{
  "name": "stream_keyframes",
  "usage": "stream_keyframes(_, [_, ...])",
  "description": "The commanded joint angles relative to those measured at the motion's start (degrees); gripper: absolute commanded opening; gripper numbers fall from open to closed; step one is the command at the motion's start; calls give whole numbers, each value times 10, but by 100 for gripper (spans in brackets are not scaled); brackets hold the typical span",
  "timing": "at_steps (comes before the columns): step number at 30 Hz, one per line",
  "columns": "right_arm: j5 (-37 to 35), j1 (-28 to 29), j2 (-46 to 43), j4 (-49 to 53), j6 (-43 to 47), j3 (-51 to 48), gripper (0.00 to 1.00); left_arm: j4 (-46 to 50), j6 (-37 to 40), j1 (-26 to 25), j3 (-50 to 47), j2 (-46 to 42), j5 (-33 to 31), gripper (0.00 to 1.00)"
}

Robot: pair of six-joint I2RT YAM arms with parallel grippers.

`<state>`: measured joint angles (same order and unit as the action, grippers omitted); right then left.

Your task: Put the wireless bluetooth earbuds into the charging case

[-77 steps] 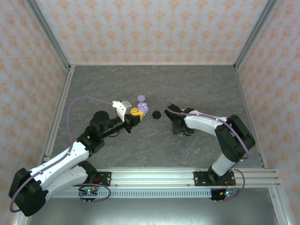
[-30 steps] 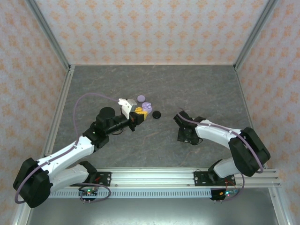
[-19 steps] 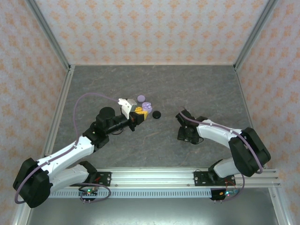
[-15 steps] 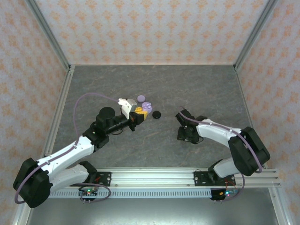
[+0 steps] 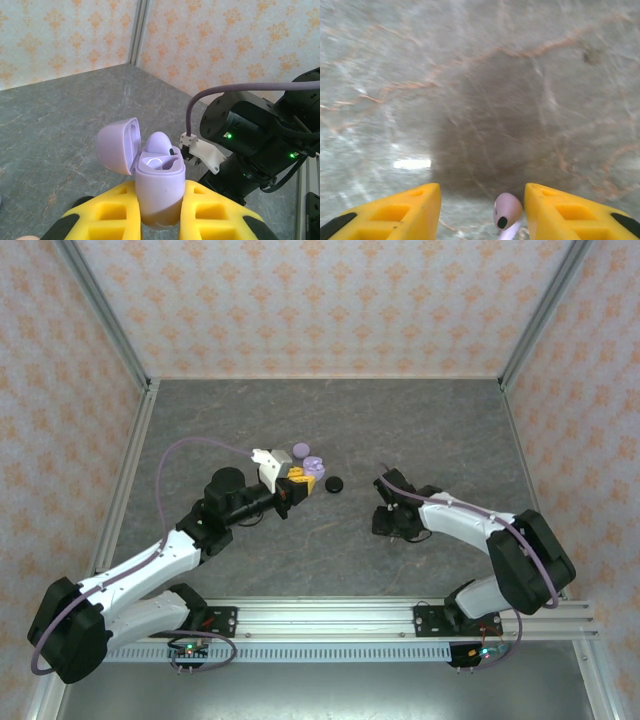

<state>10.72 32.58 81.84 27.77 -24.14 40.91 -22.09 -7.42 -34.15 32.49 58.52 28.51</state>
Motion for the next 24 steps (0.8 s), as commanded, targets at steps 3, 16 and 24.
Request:
stream_keyframes(3, [10,2,-18,-33,13,8,48,-15,11,-4,22,3,10,3])
stream_keyframes(16, [-41,1,34,76,16,50,37,-11,12,-4,22,1,8,3])
stream_keyframes(24, [-36,1,67,90,20,57,32,-8,12,-4,21,-1,7,3])
